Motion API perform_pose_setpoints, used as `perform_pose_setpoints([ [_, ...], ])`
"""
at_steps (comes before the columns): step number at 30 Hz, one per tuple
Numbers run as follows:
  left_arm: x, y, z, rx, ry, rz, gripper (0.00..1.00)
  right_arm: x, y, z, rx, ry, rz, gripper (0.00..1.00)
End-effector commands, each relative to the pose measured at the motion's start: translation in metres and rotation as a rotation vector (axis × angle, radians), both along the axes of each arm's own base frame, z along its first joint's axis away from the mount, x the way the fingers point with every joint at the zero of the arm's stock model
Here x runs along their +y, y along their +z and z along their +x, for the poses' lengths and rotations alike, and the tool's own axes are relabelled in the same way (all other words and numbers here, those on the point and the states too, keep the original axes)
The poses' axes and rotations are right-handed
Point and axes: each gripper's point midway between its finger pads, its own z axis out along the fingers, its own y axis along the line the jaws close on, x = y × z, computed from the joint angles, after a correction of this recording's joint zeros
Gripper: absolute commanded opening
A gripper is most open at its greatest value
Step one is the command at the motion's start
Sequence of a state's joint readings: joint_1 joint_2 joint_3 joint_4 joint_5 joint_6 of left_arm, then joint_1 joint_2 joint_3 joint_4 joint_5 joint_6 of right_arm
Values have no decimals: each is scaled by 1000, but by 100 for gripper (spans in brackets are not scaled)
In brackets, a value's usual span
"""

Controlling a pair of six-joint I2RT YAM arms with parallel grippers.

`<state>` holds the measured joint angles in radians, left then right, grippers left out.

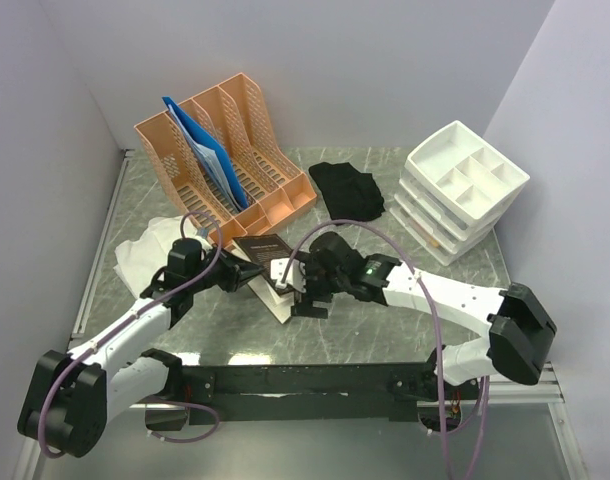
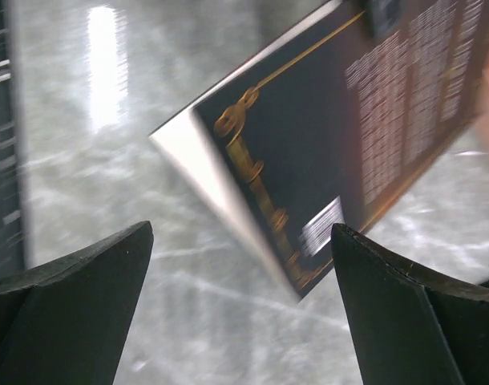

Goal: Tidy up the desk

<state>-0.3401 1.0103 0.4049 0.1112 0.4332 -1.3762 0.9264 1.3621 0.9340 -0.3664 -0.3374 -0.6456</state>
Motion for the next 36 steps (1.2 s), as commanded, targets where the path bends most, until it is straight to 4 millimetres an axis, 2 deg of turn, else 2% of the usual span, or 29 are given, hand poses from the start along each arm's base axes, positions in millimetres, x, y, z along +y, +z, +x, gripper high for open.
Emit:
perform_pose_setpoints([
  [1, -14, 60, 10, -141, -35, -129, 1, 16, 9, 46, -260, -132, 16, 100],
  [5, -14, 64, 7, -138, -34, -155, 1, 23, 7, 54, -307, -171, 35, 100],
  [8, -13, 64, 5, -129, -24, -181, 1, 25, 5, 53, -305, -175, 50, 93],
  [11, -12, 64, 3, -130, -18, -190, 1, 26, 6, 52, -286, -195, 65, 67],
  [12, -12, 64, 3, -131, -16, -189, 1, 26, 9, 52, -283, -199, 70, 47],
  [14, -11, 61, 2, -119, -8, -190, 1, 25, 10, 49, -258, -213, 78, 27],
  [15, -9, 61, 2, -120, 1, -188, 1, 26, 11, 47, -244, -208, 81, 12],
  [16, -8, 59, 1, -113, 7, -187, 4, 23, 10, 44, -229, -204, 71, 6],
  [17, -7, 57, 0, -105, 14, -186, 15, 23, 10, 42, -209, -210, 77, 1],
  [18, -5, 58, 0, -109, 28, -182, 23, 20, 12, 43, -191, -223, 80, 0],
  [19, -3, 51, -2, -79, 40, -167, 36, 17, 12, 37, -137, -220, 86, 0],
  [20, 0, 49, -2, -73, 54, -151, 66, 14, 13, 37, -110, -231, 88, 0],
  [21, 5, 52, -1, -90, 82, -133, 74, 8, 18, 44, -91, -256, 99, 0],
  [22, 9, 44, -3, -54, 103, -96, 80, 3, 18, 38, -25, -246, 99, 0],
  [23, 13, 43, -4, -58, 116, -78, 90, -1, 22, 39, 11, -254, 111, 0],
  [24, 16, 52, -5, -88, 132, -85, 94, -11, 33, 54, 33, -300, 139, 0],
  [26, 24, 44, -8, -50, 181, -67, 99, -19, 37, 49, 136, -304, 157, 0],
  [27, 27, 48, -10, -62, 195, -83, 99, -22, 42, 52, 155, -310, 171, 0],
  [28, 28, 44, -13, -52, 199, -90, 99, -33, 44, 56, 191, -346, 182, 0],
  [30, 28, 43, -17, -23, 212, -127, 100, -37, 52, 55, 238, -350, 214, 0],
  [31, 28, 39, -18, -2, 218, -134, 99, -43, 52, 57, 267, -381, 221, 0],
  [35, 27, 26, -20, 128, 240, -130, 99, -48, 63, 57, 362, -417, 278, 0],
  [36, 27, 13, -21, 192, 243, -100, 99, -47, 66, 57, 383, -414, 294, 0],
])
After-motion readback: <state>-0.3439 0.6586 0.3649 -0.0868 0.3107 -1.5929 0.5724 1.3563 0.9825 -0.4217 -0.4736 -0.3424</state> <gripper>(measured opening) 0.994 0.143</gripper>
